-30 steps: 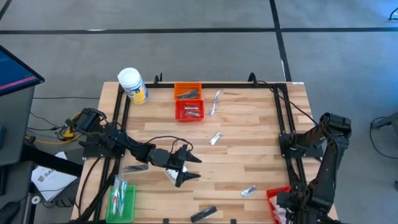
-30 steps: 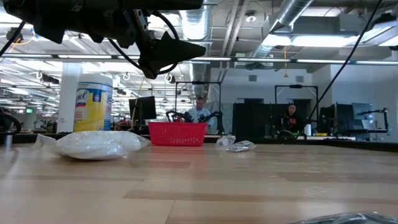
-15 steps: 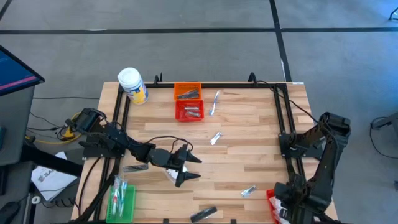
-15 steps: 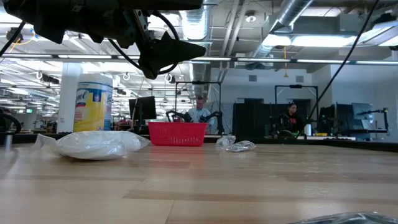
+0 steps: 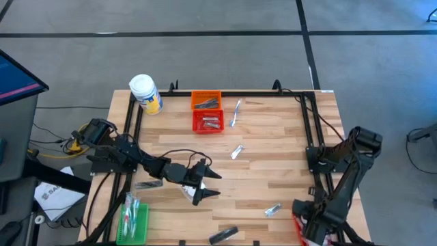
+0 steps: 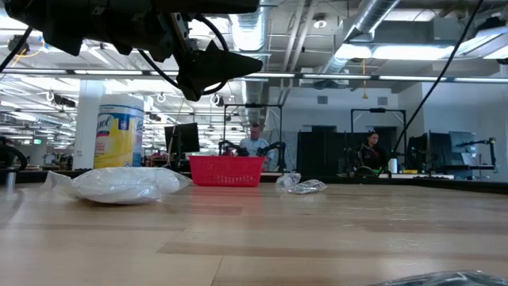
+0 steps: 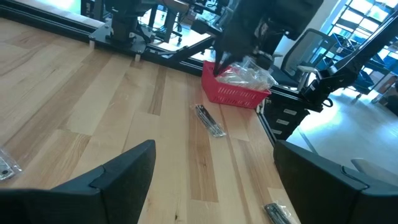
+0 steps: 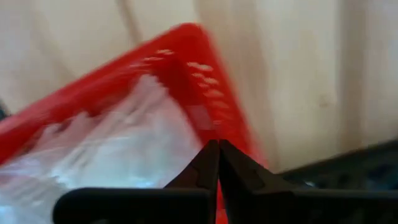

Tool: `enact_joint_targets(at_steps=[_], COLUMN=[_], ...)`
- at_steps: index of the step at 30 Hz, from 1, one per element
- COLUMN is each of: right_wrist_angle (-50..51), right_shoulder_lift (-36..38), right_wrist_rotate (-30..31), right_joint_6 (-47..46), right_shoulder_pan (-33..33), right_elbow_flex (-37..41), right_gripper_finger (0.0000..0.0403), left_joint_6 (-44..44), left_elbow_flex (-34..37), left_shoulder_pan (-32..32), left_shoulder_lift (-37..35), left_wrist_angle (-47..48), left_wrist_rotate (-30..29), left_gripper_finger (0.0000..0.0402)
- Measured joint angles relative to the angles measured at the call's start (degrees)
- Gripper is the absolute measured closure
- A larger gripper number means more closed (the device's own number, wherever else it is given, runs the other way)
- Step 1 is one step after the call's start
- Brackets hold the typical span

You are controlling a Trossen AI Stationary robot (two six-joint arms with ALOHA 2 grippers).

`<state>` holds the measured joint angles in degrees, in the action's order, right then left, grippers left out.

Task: Pick & Place Travel size toiletries
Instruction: Put the cotton pack into the bottom red basket

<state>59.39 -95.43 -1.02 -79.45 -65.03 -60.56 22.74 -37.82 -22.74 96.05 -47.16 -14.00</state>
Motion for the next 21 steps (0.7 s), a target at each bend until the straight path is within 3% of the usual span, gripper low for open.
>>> enact_joint_targets(at_steps=[8,21], right_wrist_angle=[-2.8,-6.5], right_shoulder_lift=[-2.2,-3.3], right_wrist_rotate=[-0.3,-6.3], right_joint_6=[5.2,10.9], right_shoulder_pan=[1.1,3.7], right_elbow_flex=[0.0,0.0], right_gripper_finger=[0.04,0.0402], left_joint_6=[0.0,0.0], left_elbow_flex=[0.0,0.0], left_shoulder_pan=[0.0,0.0], left_shoulder_lift=[0.0,0.0], left_wrist_angle=[0.0,0.0], left_wrist_rotate=[0.0,0.1], left_gripper_finger=[0.0082,0.0082])
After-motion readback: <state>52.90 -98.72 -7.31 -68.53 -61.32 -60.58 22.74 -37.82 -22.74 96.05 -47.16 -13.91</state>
